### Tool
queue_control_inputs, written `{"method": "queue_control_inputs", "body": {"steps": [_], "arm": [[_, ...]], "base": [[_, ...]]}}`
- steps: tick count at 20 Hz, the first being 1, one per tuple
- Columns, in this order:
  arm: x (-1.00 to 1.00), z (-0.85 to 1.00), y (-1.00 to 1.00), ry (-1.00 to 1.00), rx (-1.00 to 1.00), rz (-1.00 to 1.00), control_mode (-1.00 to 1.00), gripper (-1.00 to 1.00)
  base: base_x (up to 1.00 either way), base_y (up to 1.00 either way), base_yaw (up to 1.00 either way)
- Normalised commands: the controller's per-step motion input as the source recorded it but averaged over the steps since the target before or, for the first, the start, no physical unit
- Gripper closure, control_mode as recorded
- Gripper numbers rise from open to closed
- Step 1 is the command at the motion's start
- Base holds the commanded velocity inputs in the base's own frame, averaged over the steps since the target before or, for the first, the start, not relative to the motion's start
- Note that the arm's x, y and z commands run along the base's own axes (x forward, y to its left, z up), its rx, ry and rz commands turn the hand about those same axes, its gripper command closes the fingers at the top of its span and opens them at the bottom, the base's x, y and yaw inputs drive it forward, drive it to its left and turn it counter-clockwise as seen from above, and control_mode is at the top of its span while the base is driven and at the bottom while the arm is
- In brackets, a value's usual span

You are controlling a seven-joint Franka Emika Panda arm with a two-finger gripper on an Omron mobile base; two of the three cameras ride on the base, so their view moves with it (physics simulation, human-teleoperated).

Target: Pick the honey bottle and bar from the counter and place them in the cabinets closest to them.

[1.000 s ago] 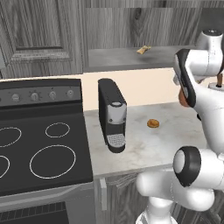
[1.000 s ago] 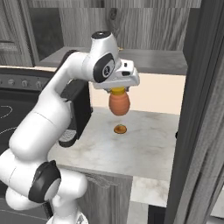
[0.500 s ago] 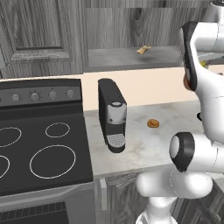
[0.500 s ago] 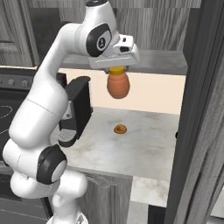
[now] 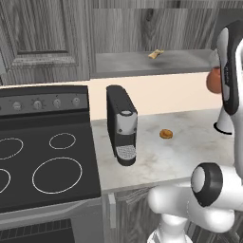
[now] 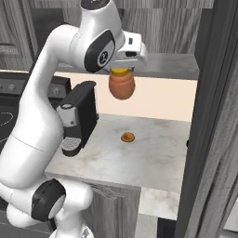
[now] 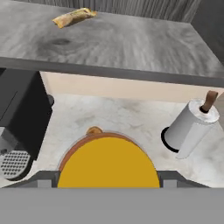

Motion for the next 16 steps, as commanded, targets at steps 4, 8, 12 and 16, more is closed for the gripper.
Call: {"method": "queue_control_inputs", "body": {"steps": [4, 8, 12, 16], "arm": [[0.21, 0.21, 0.17, -0.32, 0.0, 0.0, -1.0, 1.0], [0.42, 0.25, 0.11, -0.15, 0.0, 0.0, -1.0, 1.0], [0.48, 0.29, 0.05, -0.07, 0.0, 0.01, -1.0, 1.0], [0.46, 0.39, 0.0, 0.0, 0.01, 0.03, -1.0, 1.0]], "base": [[0.0, 0.0, 0.0], [0.0, 0.0, 0.0], [0.0, 0.0, 0.0], [0.0, 0.0, 0.0]]}}
